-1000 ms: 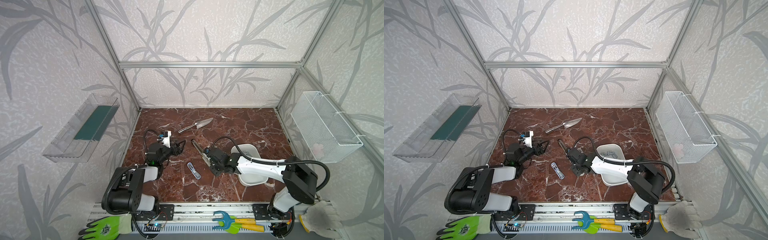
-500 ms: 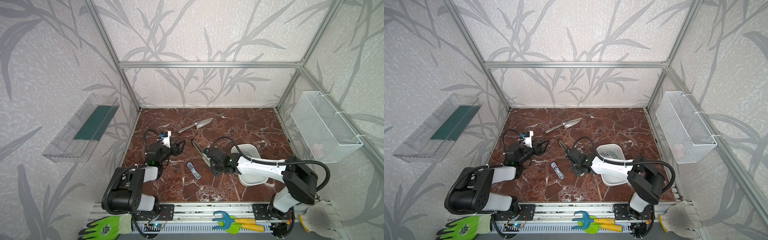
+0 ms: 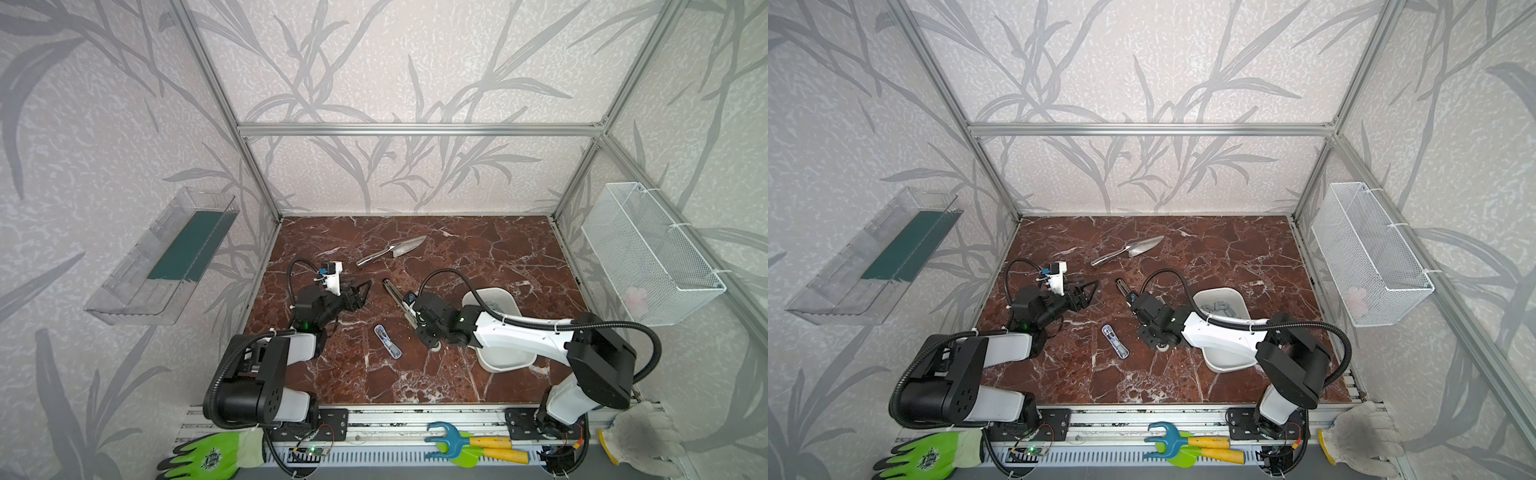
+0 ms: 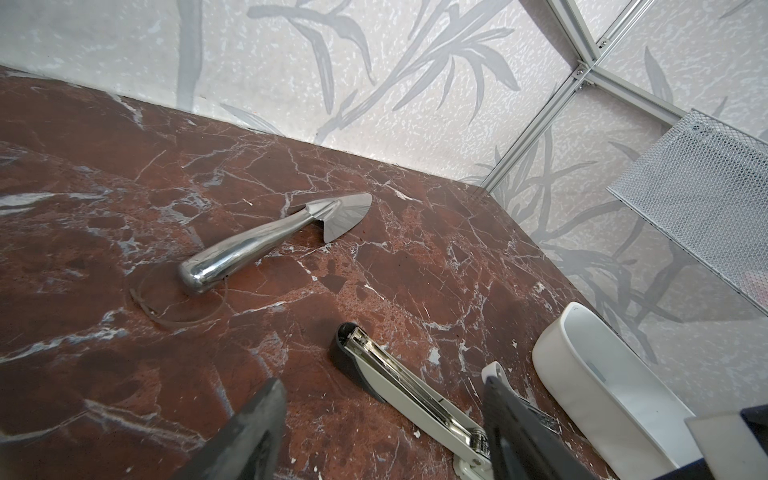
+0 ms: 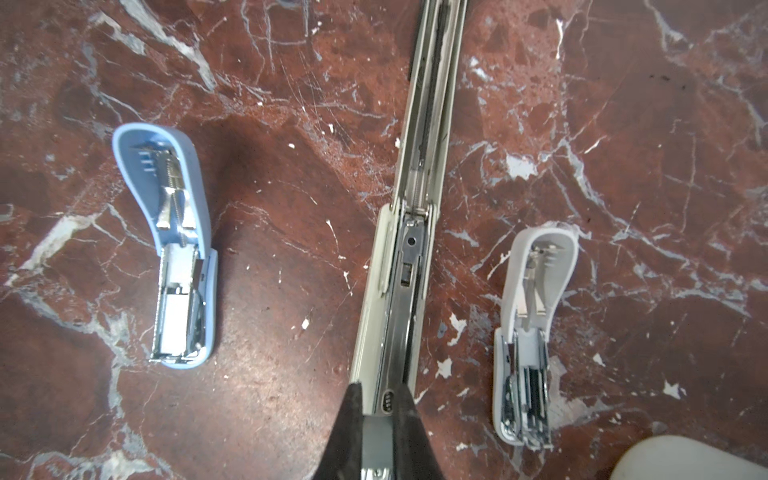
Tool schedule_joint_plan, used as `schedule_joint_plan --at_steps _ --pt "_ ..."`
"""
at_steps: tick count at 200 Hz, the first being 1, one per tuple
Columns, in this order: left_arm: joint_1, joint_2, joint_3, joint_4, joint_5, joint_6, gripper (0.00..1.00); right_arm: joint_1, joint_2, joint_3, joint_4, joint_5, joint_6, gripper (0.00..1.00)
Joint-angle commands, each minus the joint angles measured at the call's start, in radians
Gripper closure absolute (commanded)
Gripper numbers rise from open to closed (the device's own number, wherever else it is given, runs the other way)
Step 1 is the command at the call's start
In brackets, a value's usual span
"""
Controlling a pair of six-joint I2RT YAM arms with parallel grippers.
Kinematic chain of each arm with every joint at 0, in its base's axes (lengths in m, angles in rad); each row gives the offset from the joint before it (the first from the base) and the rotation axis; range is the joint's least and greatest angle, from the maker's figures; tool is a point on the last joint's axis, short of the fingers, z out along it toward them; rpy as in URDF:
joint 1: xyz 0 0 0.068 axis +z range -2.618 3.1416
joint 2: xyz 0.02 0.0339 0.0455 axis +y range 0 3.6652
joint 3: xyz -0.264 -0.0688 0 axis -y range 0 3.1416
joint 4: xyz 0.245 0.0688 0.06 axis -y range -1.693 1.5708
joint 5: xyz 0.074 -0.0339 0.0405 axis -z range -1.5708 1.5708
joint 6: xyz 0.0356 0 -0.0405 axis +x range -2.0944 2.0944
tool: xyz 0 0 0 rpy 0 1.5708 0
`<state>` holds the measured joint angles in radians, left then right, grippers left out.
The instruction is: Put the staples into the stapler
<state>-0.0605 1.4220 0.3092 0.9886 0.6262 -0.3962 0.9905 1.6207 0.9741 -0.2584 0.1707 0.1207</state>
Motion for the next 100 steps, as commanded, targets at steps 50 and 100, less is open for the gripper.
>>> schedule_joint_plan --at_steps 50,100 --pt "0.002 0.016 0.008 0.017 -0.003 -0.003 0.24 -0.005 0.003 -0.026 0.041 -0.012 -0.028 0.94" --pt "0.002 0.020 0.010 0.017 0.000 -0.003 0.24 -0.015 0.013 -0.029 0.035 0.004 -0.022 0.94"
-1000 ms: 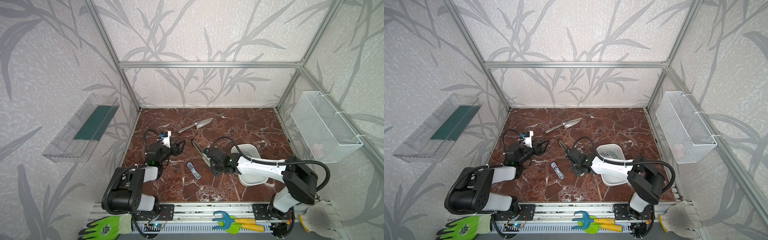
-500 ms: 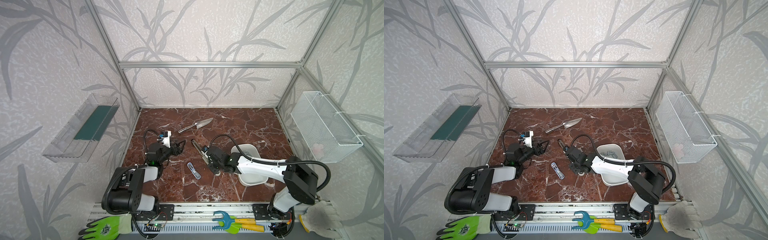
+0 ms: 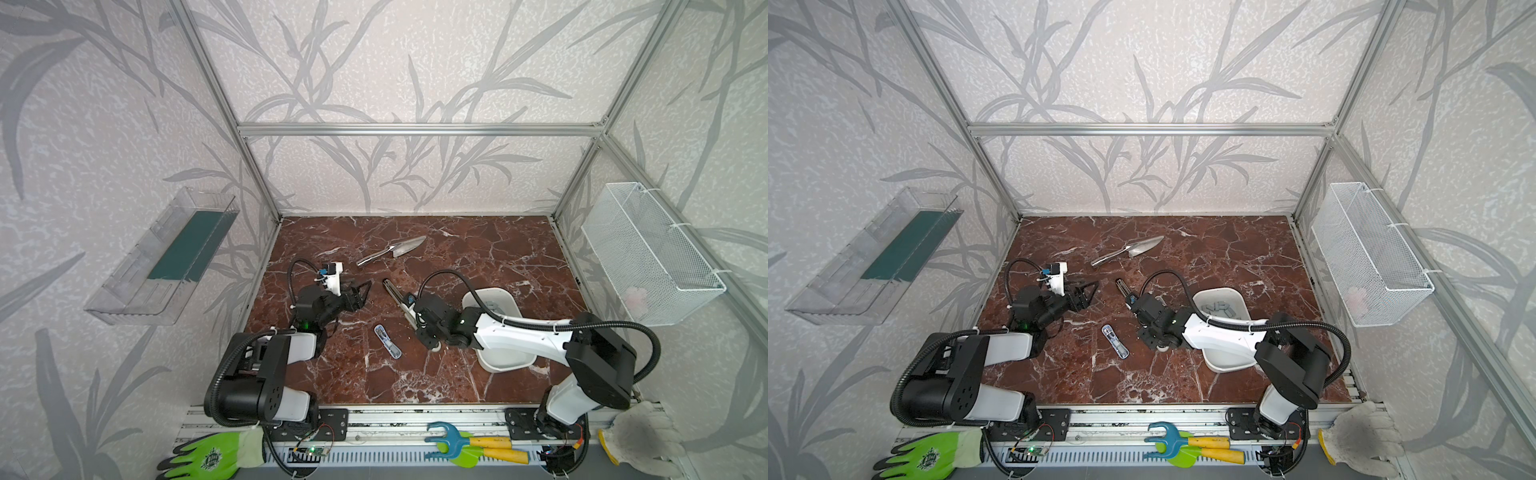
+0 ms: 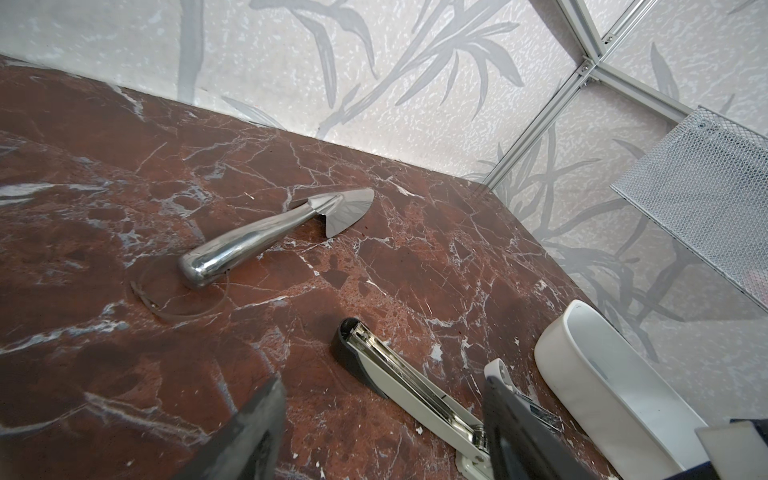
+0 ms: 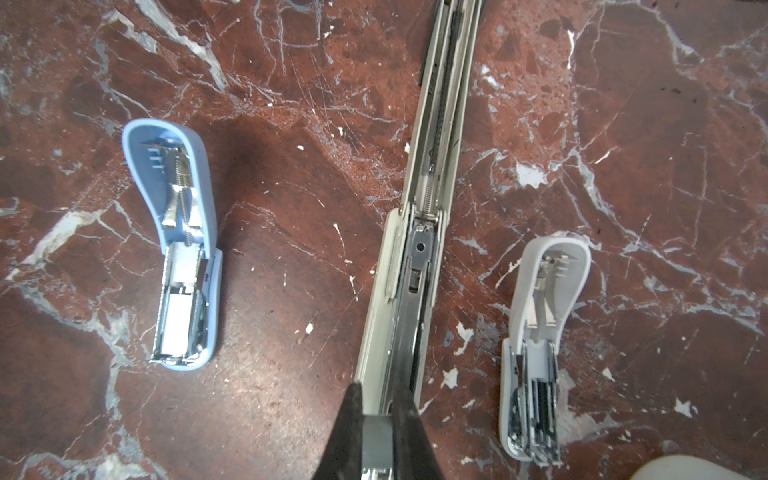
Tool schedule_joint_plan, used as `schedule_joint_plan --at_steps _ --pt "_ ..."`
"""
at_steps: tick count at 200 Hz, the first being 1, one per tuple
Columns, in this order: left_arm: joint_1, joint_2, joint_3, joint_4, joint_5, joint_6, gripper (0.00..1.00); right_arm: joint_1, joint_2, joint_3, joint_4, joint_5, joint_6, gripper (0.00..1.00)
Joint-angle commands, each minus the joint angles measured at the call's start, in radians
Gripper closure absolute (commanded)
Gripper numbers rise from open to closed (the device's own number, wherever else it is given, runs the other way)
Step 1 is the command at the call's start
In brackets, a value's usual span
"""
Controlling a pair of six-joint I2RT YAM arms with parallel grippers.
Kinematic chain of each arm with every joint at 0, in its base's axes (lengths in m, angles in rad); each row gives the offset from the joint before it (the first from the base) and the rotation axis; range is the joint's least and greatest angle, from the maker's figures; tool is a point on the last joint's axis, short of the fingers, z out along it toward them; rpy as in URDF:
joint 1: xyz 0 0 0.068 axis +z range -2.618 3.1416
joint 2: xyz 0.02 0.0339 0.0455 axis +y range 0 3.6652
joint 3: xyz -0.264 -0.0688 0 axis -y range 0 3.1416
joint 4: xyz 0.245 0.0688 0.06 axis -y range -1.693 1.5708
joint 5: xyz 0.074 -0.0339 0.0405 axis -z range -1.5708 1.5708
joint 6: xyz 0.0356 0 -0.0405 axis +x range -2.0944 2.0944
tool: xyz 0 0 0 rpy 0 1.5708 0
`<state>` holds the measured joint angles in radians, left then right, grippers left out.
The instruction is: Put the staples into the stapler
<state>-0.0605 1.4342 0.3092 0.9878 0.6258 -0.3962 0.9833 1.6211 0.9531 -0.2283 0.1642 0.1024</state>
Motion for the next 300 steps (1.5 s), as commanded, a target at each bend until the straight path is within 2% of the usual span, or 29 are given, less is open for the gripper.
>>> schedule_joint_plan --at_steps 1,146,244,300 --pt "0.002 0.007 0.010 0.018 0.001 -0.003 0.24 -0.009 0.013 -0.006 0.005 0.011 -0.003 0.94" --pt "0.002 0.006 0.007 0.022 0.003 -0.003 0.24 -0.026 0.039 0.007 -0.021 0.032 0.020 0.95" --pt "0.001 0.006 0.007 0.022 0.003 -0.002 0.24 -0.026 0.008 -0.002 -0.062 0.024 0.041 0.95" --pt "0.001 0.006 0.007 0.022 0.003 -0.002 0.24 -0.026 -0.059 -0.042 -0.046 0.029 0.052 0.95"
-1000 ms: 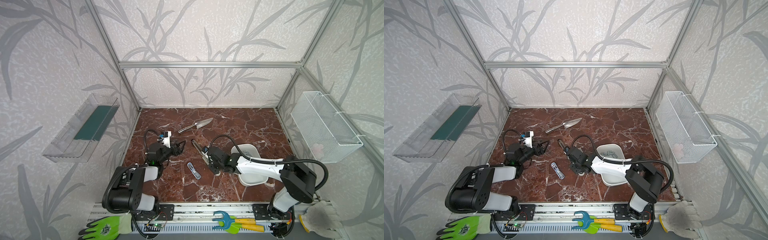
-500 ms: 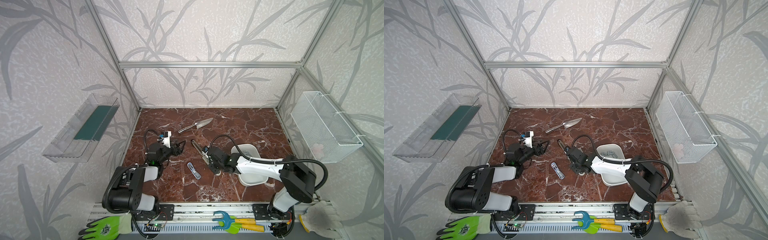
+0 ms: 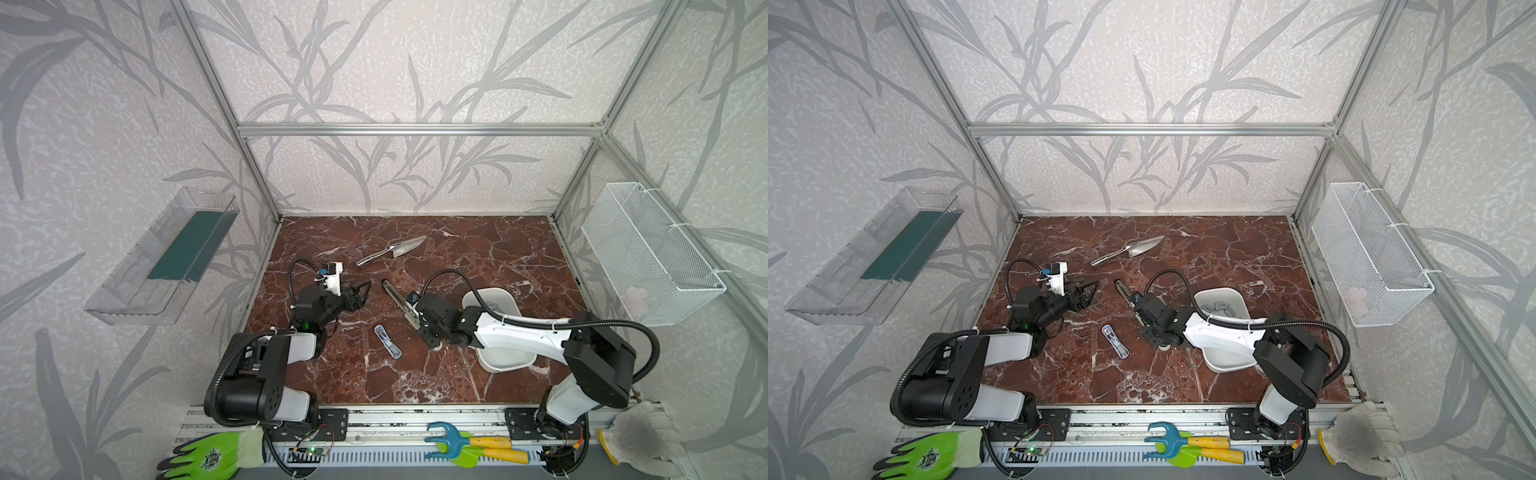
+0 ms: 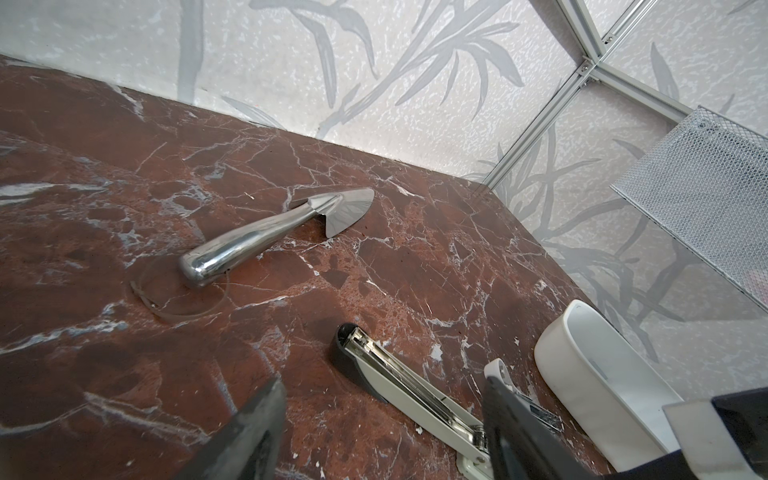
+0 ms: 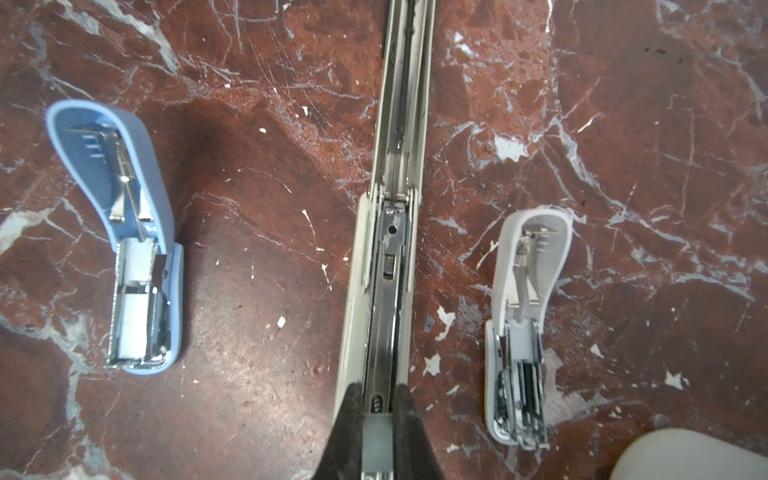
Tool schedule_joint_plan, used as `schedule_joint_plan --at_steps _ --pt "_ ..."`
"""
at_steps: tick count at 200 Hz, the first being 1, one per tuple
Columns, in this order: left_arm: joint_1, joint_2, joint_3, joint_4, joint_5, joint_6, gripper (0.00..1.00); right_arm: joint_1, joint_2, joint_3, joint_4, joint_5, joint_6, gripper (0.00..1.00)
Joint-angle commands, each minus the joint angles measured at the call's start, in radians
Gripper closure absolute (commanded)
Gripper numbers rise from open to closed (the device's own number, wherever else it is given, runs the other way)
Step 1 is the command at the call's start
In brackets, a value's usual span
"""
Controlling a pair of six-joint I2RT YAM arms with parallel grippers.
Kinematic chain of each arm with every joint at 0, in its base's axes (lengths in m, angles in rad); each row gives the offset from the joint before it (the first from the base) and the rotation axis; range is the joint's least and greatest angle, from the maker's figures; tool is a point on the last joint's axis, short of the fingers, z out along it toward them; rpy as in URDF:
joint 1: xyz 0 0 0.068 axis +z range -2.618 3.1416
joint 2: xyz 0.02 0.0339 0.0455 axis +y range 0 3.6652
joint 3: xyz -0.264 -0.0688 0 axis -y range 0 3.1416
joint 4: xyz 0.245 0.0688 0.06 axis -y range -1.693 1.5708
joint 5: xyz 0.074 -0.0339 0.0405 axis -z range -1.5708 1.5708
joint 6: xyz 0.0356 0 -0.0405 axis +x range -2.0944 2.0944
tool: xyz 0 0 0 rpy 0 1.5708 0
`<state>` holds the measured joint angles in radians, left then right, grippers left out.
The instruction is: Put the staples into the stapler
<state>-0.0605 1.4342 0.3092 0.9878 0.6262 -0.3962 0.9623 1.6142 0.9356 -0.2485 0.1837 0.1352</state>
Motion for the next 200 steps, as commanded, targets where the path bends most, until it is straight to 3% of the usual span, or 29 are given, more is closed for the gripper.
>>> schedule_joint_plan --at_steps 1,90,159,200 --pt "0.001 0.006 0.007 0.022 0.003 -0.002 0.24 -0.006 -0.053 -0.026 -0.025 0.010 0.018 0.95" --pt "0.001 0.006 0.007 0.024 0.002 -0.002 0.24 -0.005 -0.066 -0.047 0.001 -0.029 0.031 0.95" --pt "0.001 0.006 0.007 0.025 0.004 -0.002 0.24 -0.004 -0.164 -0.140 0.102 -0.060 0.084 0.93" --pt "0.001 0.005 0.007 0.025 0.004 -0.002 0.24 -0.004 -0.136 -0.142 0.107 -0.055 0.076 0.94"
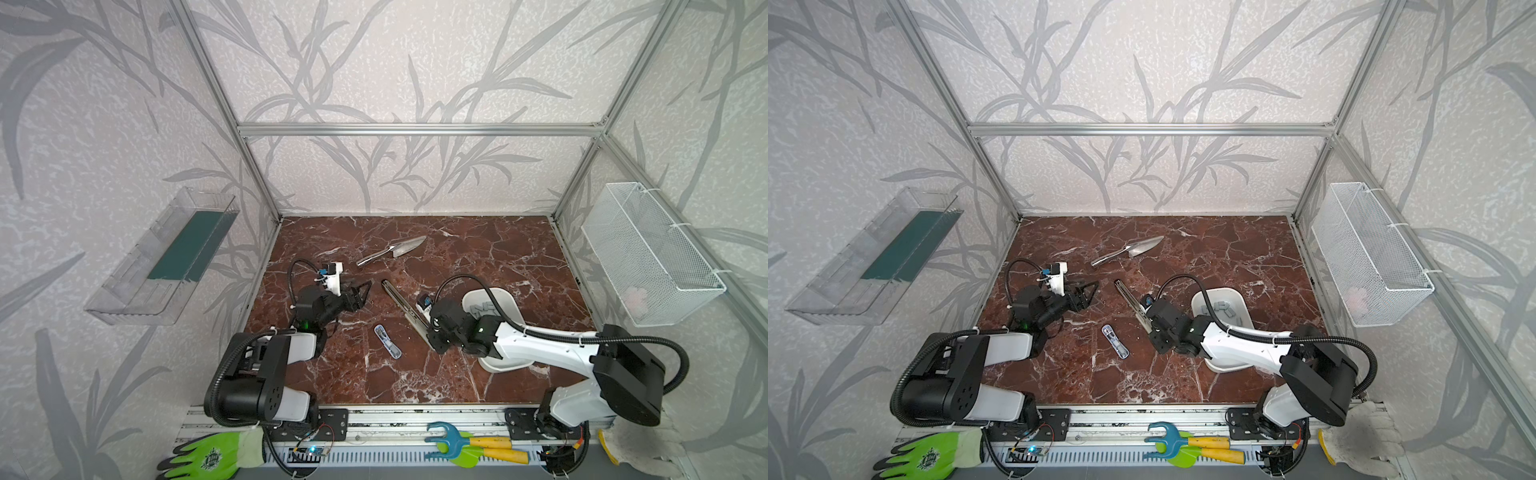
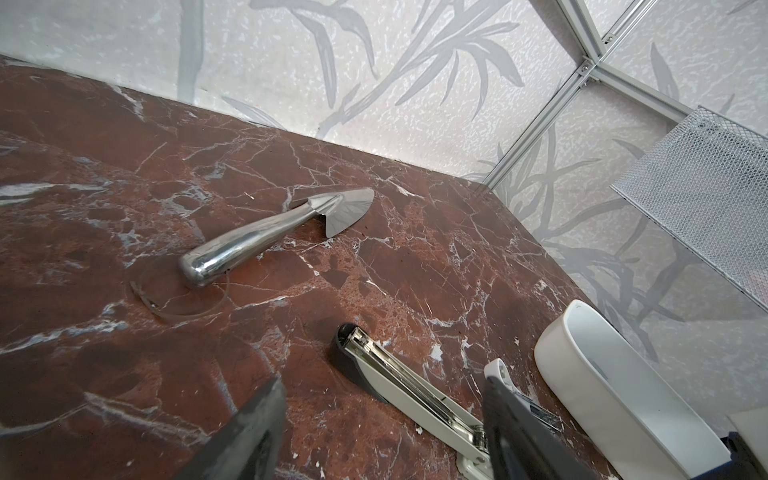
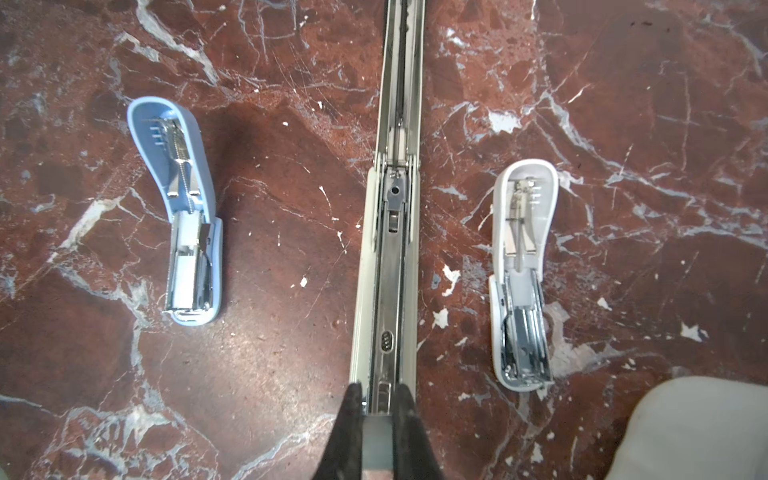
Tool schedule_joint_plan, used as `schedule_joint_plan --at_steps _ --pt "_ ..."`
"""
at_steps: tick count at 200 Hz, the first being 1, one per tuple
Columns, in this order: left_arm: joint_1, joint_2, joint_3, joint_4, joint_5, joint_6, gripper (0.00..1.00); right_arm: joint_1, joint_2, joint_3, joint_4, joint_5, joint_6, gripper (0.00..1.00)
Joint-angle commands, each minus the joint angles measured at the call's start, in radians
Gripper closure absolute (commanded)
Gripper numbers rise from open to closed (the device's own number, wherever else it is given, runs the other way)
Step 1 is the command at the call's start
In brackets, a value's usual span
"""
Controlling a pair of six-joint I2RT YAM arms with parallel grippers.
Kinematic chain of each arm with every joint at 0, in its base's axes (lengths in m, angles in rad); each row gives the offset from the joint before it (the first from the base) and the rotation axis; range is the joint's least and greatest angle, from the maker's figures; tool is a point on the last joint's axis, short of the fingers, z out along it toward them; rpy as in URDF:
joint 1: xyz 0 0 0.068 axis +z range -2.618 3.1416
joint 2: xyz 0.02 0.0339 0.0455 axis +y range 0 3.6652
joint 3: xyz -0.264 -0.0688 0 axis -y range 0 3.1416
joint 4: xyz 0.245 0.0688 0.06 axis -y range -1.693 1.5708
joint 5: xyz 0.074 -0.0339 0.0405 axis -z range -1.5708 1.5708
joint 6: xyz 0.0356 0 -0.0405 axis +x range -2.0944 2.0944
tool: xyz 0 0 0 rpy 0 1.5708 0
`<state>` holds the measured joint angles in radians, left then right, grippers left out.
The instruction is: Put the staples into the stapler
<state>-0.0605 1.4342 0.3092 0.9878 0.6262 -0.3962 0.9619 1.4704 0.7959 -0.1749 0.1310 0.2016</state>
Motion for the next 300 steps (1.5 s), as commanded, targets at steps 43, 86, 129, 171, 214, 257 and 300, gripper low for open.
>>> schedule_joint_plan --at_steps 43,86,129,171,214,257,300 --pt "0.001 0.006 0.006 0.025 0.004 -0.003 0.24 -0.003 -0.011 -0.046 0.104 -0.018 0.004 0.94" --pt "0.001 0.003 0.005 0.025 0.003 -0.003 0.24 -0.005 0.005 -0.081 0.173 -0.002 0.008 0.94" --pt "0.001 0.005 0.006 0.029 0.005 -0.002 0.24 -0.005 -0.007 -0.088 0.184 0.008 -0.009 0.95" --pt "0.001 0.006 0.004 0.031 0.005 -0.003 0.24 -0.005 -0.053 -0.112 0.197 0.024 -0.020 0.93" --pt "0.001 0.005 0.005 0.030 0.005 -0.002 0.24 -0.006 -0.030 -0.103 0.190 0.036 -0.018 0.94" --pt "0.001 0.004 0.004 0.031 0.005 -0.003 0.24 -0.005 -0.007 -0.094 0.185 0.033 -0.015 0.94" --pt "0.001 0.004 0.005 0.031 0.006 -0.003 0.24 -0.005 0.006 -0.089 0.184 0.030 -0.014 0.94"
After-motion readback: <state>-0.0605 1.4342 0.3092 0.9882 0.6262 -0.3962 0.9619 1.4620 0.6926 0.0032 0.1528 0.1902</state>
